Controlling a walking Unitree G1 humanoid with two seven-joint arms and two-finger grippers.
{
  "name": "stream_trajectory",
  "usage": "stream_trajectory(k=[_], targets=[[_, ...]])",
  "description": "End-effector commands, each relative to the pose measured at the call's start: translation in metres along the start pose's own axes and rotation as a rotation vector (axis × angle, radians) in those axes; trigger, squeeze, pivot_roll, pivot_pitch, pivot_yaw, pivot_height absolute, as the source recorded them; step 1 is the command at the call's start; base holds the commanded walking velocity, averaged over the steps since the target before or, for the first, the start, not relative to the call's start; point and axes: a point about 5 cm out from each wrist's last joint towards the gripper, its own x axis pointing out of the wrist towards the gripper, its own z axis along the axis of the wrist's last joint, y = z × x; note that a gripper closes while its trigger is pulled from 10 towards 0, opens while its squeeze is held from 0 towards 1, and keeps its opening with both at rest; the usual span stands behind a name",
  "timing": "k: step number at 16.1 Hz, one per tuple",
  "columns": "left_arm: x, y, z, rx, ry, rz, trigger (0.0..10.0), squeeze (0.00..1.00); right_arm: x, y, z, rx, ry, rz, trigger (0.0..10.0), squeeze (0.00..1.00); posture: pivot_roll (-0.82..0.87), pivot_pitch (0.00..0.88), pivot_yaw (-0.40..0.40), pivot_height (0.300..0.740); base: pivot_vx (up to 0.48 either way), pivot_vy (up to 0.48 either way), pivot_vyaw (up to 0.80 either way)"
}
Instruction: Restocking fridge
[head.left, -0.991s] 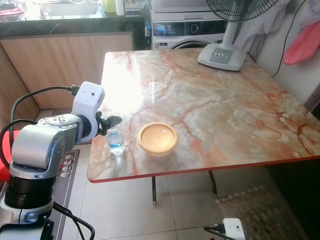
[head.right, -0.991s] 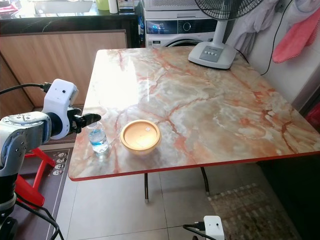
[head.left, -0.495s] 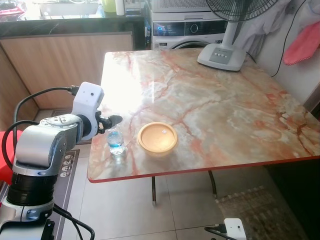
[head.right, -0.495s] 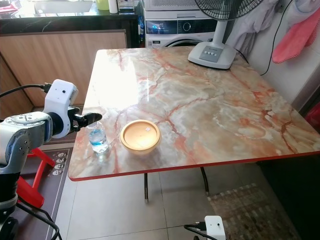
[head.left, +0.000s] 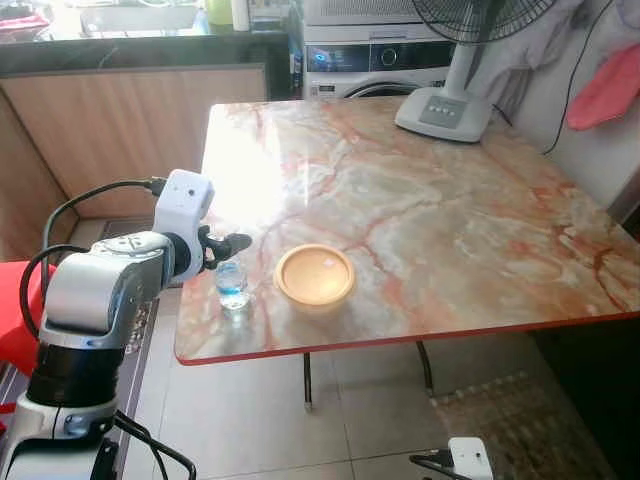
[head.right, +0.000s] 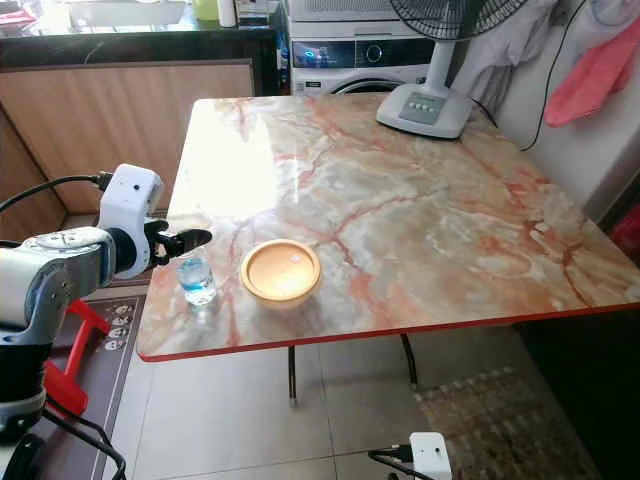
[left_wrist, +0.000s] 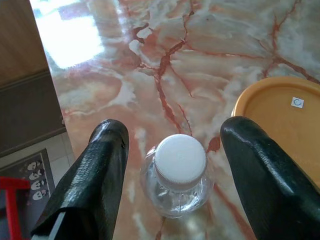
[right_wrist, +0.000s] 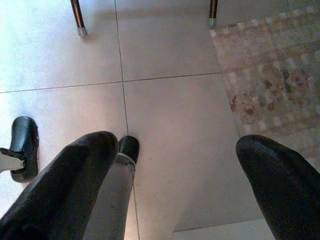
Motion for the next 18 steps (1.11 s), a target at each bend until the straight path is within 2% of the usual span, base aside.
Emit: stream_trajectory(k=[1, 11, 12, 13, 14, 15, 18], targets=[[0.002, 0.000, 0.006, 0.013, -0.018, 0.012, 10.0, 0.00, 0.000, -0.002, 0.000, 0.001, -0.004, -0.005, 10.0, 0.00, 0.10, 0.000, -0.052, 0.740, 0.000, 0.000, 0.00], [0.011, -0.001, -0.002, -0.002, 0.017, 0.002, 10.0, 0.00, 0.000, -0.003, 0.002, -0.003, -0.008, -0.002, 10.0, 0.00, 0.10, 0.000, -0.051, 0.740, 0.000, 0.000, 0.00], [0.011, -0.001, -0.002, -0.003, 0.017, 0.003, 9.7, 0.00, 0.000, -0.003, 0.002, -0.004, -0.008, -0.002, 10.0, 0.00, 0.10, 0.000, -0.051, 0.740, 0.000, 0.000, 0.00], [0.010, -0.001, -0.002, -0.004, 0.016, 0.002, 6.3, 0.00, 0.000, -0.003, 0.002, -0.005, -0.007, -0.002, 10.0, 0.00, 0.10, 0.000, -0.052, 0.740, 0.000, 0.000, 0.00], [0.010, -0.001, -0.002, 0.002, 0.019, 0.004, 3.8, 0.00, 0.000, -0.003, 0.002, -0.007, -0.005, -0.001, 10.0, 0.00, 0.10, 0.000, -0.051, 0.740, 0.000, 0.000, 0.00], [0.010, -0.001, -0.002, 0.006, 0.023, 0.006, 3.8, 0.00, 0.000, -0.003, 0.002, -0.008, -0.004, 0.001, 10.0, 0.00, 0.10, 0.000, -0.051, 0.740, 0.000, 0.000, 0.00], [0.011, -0.003, -0.005, 0.009, 0.037, -0.012, 4.8, 0.00, 0.000, -0.002, 0.002, -0.007, -0.006, 0.004, 10.0, 0.00, 0.10, 0.000, -0.048, 0.740, 0.000, 0.000, 0.00]])
